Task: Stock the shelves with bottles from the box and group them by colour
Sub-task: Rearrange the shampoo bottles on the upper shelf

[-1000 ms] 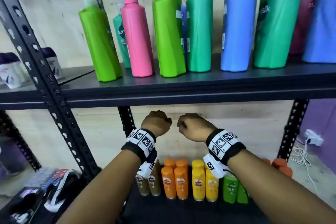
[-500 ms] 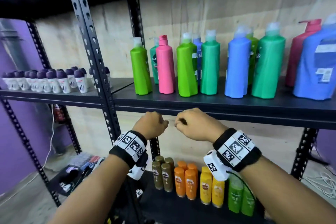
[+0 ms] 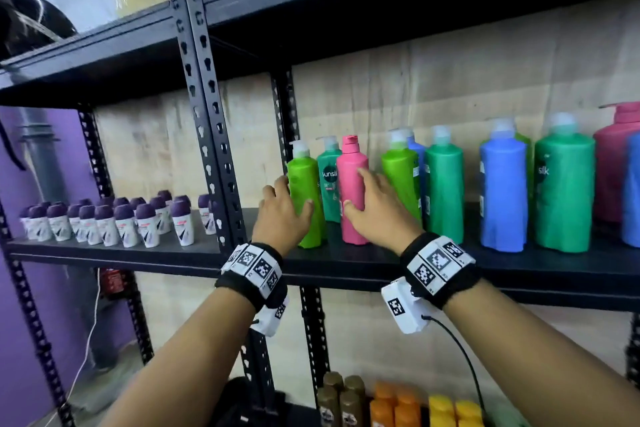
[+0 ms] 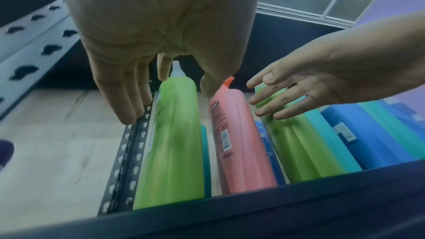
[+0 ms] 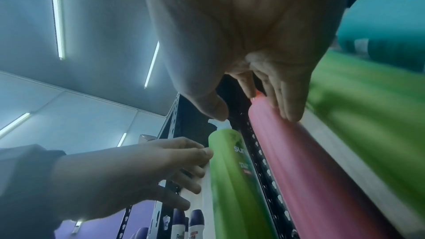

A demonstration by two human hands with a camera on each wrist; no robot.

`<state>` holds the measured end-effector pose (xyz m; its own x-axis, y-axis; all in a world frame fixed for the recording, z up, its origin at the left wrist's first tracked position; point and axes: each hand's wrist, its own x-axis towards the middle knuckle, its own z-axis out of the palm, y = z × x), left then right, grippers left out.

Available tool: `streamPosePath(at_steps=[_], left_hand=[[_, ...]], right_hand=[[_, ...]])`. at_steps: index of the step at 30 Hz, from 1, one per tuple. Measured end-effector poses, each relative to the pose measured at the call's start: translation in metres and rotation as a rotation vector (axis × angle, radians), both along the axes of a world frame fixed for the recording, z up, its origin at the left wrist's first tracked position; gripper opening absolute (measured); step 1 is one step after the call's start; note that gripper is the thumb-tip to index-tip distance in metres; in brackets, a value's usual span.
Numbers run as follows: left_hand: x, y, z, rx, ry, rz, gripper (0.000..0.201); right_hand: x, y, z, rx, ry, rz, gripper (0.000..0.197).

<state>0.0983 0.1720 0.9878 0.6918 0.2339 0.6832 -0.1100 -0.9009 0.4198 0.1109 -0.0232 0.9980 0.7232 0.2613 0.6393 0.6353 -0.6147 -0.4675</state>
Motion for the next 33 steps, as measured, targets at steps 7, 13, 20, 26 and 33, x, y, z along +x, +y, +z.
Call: streamPosePath(at_steps=[7,13,20,26,33], left_hand=[[0.044,0.012,0.005,-0.212,0.02,-0.184,0.091],[0.064,0.009,0.0,-0.31,-0.065,-0.3,0.103],[0.062,0.007,-0.006,-0.452,-0.191,-0.342,0.088],[0.043,0.002,-0.014,-0.586,-0.315,-0.365,0.074],[0.017,-0.031,-0.012,-0.607,-0.376,-0.475,0.059]], right_hand=[[0.04,0.035,0.008,0.248,0.067,-0.005,0.1],[0.066,0.044,-0.002,0.368,0.1,-0.008,0.112],[0.07,0.046,-0.01,0.389,0.068,-0.055,0.098],[0.044,0.036,-0.019,0.469,0.009,0.058,0.087],[0.01,0.0,-0.027,0.583,-0.147,0.077,0.082]])
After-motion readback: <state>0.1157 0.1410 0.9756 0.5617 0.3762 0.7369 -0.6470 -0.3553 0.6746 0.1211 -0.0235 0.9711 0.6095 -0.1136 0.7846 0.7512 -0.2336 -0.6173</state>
